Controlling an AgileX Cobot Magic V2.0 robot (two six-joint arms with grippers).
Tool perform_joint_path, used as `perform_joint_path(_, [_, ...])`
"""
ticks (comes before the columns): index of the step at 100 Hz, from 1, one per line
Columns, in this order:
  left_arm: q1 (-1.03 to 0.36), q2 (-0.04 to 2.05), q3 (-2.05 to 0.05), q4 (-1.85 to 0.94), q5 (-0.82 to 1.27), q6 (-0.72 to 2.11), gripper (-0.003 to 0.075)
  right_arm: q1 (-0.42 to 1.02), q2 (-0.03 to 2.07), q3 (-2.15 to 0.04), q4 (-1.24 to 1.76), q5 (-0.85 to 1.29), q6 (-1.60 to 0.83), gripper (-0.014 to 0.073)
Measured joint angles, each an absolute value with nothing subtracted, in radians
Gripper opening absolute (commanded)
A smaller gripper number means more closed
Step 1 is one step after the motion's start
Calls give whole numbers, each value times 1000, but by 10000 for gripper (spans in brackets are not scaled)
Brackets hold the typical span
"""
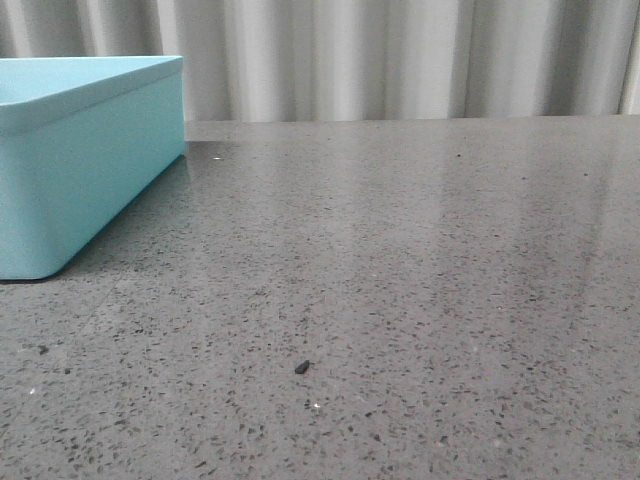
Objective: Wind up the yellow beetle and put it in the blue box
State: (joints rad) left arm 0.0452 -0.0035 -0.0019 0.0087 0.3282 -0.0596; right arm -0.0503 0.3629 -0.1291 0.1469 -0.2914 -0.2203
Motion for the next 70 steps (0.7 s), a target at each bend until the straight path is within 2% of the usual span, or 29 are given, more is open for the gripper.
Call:
perform_joint_path(39, [45, -3, -2, 9, 328, -60, -21, -82, 277, -125, 147, -331, -220, -69])
perform_joint_path(70, [45, -3, -2, 9, 328, -60, -21, -82, 167, 10, 60, -347, -170, -69])
